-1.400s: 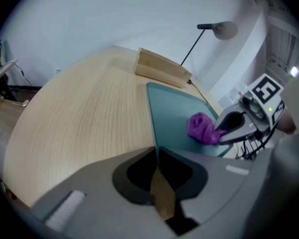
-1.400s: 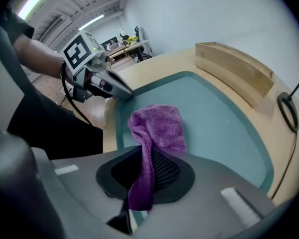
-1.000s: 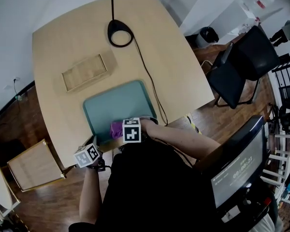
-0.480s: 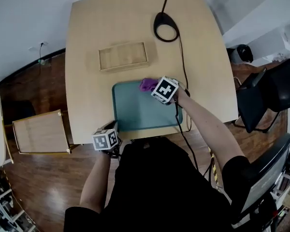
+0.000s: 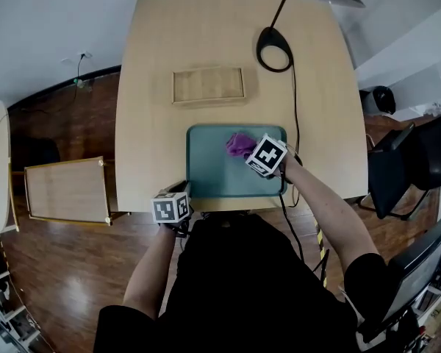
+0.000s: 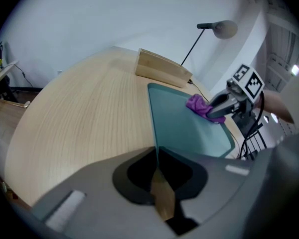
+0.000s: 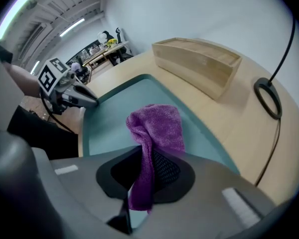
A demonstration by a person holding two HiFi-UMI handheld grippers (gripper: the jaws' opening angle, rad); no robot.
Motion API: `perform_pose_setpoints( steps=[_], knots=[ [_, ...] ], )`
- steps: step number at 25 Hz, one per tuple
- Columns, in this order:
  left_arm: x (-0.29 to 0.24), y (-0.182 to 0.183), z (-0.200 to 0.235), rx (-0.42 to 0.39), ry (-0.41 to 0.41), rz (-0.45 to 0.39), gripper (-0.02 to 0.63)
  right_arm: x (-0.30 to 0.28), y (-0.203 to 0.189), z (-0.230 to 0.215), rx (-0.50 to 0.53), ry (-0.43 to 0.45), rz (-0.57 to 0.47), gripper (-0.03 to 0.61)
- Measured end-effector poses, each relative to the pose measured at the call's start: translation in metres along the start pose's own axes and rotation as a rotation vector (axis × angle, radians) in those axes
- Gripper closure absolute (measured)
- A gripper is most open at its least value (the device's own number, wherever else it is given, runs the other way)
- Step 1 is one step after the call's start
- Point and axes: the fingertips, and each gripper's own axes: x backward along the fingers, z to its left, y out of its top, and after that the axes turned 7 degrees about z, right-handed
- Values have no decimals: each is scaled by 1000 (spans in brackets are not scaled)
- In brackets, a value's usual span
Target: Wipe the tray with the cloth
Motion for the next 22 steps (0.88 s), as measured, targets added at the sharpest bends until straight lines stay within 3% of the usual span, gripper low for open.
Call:
perform_pose_setpoints(
  steps=[8,13,18,22],
  knots=[
    [0,-2,-1,-6,0,-5,571,-10,-44,77,93,72,2,531],
    [0,-2,0,-11,12,-8,571,-15,-65,107,121,160,24,531],
    [-4,-5,-3,-12,-13,2,571,-11,-62,92,100,142,-7,531],
    [-3,-4,-4,-9,-11,1,571,1,-57,36,49,18,-30,531]
  ],
)
